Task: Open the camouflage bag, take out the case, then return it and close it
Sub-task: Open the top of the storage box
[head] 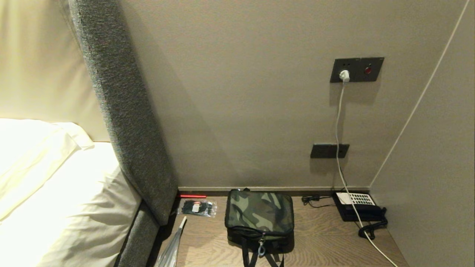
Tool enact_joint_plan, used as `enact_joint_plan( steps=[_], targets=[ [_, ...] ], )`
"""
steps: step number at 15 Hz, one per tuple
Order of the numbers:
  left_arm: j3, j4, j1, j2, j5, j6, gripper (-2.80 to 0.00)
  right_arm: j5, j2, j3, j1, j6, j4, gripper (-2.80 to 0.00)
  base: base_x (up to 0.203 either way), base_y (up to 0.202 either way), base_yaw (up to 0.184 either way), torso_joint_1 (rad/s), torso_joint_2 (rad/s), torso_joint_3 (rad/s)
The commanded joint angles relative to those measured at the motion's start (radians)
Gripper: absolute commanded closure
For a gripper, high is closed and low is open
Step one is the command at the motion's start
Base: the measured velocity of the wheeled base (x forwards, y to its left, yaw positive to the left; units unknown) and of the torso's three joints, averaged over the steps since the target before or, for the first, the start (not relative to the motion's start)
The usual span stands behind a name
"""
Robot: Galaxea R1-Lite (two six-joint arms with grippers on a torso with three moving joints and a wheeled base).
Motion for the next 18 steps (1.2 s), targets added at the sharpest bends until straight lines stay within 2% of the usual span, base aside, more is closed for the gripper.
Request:
enact_joint_plan(
  steps=[1, 13, 18],
  targets=[
    [0.003, 0.0, 0.001, -0.002, 0.001, -0.001, 0.0, 0.0, -0.002, 0.002, 0.0, 0.0, 0.0, 0.0, 0.0, 0.0, 0.0, 0.0, 0.0, 0.0],
    [0.002, 0.0, 0.001, -0.002, 0.001, -0.001, 0.0, 0.0, -0.002, 0.001, 0.0, 0.0, 0.0, 0.0, 0.0, 0.0, 0.0, 0.0, 0.0, -0.002],
    [0.002, 0.002, 0.0, -0.002, 0.001, -0.001, 0.0, 0.0, -0.002, 0.001, 0.0, 0.0, 0.0, 0.0, 0.0, 0.0, 0.0, 0.002, 0.0, -0.172]
  ],
)
